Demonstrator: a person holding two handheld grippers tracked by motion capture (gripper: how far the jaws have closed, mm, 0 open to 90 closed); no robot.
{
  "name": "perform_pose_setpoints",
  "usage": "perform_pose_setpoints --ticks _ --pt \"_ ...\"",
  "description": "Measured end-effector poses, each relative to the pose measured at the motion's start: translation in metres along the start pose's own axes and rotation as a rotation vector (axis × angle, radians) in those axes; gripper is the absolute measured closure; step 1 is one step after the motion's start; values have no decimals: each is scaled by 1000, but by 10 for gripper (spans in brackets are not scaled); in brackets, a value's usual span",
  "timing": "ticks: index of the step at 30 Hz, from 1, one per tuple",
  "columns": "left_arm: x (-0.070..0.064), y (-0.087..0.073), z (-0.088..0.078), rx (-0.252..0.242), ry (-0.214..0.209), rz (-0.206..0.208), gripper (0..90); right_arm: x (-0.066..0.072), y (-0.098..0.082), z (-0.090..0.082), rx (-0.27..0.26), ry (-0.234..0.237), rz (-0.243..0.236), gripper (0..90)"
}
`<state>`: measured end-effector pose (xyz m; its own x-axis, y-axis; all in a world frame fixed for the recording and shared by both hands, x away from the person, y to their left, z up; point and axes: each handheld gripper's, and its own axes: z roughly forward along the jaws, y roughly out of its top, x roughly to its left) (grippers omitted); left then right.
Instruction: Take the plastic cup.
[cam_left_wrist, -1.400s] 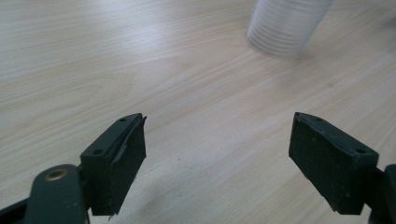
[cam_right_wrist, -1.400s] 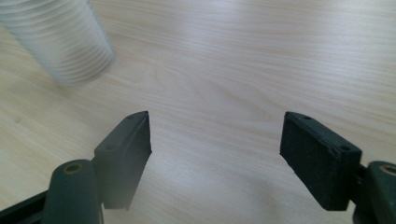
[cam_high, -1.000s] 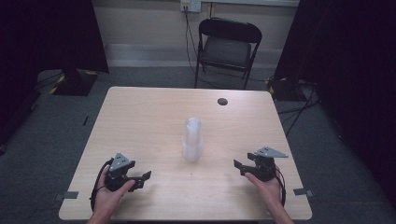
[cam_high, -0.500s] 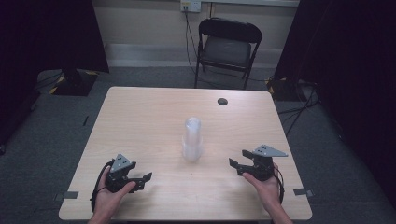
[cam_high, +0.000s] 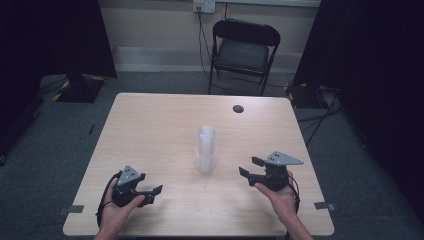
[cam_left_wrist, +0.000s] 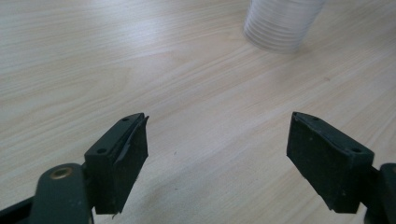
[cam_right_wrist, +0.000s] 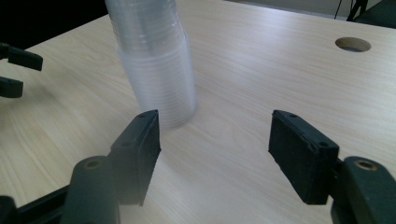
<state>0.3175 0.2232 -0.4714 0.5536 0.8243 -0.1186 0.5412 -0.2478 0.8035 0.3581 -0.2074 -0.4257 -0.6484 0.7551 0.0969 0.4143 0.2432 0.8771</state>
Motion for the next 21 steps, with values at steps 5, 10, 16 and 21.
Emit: perform_pose_setpoints --ticks 5,10,16,21 --pt "0 0 0 3 -3 6 204 10 13 9 -14 37 -31 344" --pt "0 0 0 4 -9 6 204 17 22 15 -35 70 -41 319" --pt "1 -1 1 5 -8 -1 204 18 33 20 -26 97 -55 258" --pt "-1 0 1 1 -20 7 201 23 48 22 -61 111 -80 240"
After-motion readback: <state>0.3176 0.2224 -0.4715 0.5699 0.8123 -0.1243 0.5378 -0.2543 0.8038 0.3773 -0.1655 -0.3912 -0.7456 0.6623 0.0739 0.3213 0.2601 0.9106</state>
